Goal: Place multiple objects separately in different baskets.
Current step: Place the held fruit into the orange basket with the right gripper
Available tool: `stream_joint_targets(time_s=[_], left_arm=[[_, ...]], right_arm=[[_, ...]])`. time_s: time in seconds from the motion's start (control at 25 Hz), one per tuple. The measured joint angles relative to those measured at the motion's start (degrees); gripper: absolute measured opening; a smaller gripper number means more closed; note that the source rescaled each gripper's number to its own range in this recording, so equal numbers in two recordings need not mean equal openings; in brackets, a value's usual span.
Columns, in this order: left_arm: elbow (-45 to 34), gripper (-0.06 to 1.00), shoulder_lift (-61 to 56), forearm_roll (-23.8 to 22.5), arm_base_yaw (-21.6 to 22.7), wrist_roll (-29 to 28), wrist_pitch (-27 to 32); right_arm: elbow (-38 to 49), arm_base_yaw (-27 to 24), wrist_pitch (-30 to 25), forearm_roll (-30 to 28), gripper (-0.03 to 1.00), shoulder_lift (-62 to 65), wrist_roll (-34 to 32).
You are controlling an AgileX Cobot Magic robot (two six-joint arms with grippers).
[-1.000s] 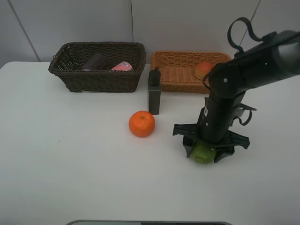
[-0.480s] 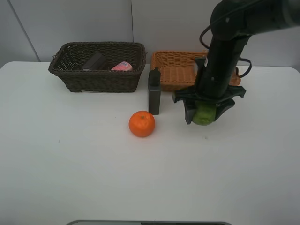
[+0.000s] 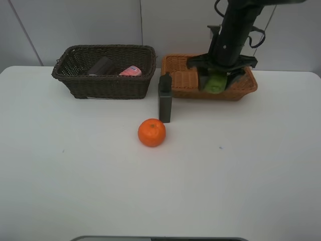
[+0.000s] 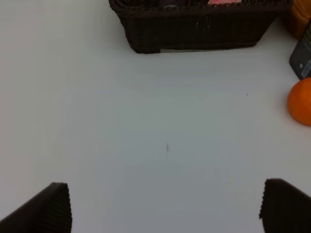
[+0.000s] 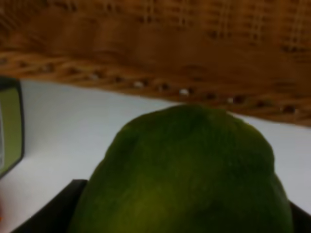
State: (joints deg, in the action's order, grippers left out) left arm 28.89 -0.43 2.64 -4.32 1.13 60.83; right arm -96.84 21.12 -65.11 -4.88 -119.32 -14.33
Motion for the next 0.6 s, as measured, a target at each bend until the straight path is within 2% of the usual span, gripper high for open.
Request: stream_joint_targets(time_s=[0.28, 0.6], left_arm=[[0.0, 0.97, 0.0, 0.0, 0.0, 0.0, 0.0], [0.0, 0.97, 0.0, 0.0, 0.0, 0.0, 0.0]], right_arm=[[-10.79, -0.18, 1.11, -4.68, 0.48, -6.83, 0.0], [-12.89, -0.18, 13.31, -5.89, 0.48, -10.6, 0.0]])
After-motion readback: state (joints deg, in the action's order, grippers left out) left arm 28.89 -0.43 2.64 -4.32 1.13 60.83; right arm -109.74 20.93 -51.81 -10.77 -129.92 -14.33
